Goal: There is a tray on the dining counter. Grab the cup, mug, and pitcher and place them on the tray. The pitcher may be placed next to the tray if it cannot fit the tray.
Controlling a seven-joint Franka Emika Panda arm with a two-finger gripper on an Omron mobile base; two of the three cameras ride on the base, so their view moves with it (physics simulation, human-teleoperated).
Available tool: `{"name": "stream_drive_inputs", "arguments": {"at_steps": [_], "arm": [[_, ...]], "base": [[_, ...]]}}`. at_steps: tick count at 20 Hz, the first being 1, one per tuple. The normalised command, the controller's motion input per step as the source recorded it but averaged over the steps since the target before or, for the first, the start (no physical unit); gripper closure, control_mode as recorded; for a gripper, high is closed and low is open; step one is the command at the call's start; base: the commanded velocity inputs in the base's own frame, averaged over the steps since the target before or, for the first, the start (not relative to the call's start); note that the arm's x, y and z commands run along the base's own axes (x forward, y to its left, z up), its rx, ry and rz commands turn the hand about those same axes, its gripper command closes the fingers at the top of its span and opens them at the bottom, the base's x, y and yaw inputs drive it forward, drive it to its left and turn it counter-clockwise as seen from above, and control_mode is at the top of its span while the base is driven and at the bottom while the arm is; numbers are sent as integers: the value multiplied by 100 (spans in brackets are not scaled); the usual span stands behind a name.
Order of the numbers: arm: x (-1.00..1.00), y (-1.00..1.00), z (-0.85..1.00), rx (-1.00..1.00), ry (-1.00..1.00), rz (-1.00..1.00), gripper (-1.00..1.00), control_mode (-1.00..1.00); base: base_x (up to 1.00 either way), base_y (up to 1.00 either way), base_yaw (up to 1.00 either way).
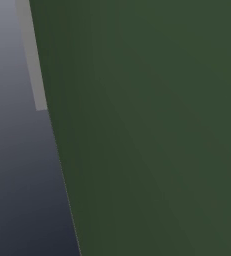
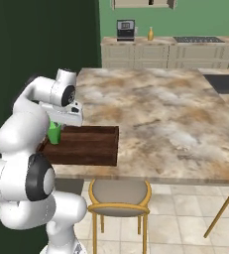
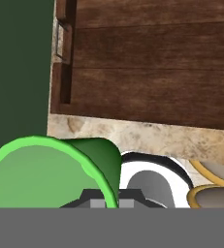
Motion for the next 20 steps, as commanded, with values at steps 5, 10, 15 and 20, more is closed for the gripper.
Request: {"name": "stream_drive_inputs", "arguments": {"at_steps": [5, 10, 15, 20], "arm": [[29, 21, -34, 0, 0, 0, 100, -100], [18, 16, -21, 0, 0, 0, 100, -100], [26, 15, -11, 0, 0, 0, 100, -100], [35, 14, -19, 0, 0, 0, 100, -100]], "base": [[0, 0, 0], [0, 0, 0], [0, 0, 0], [0, 0, 0]]}}
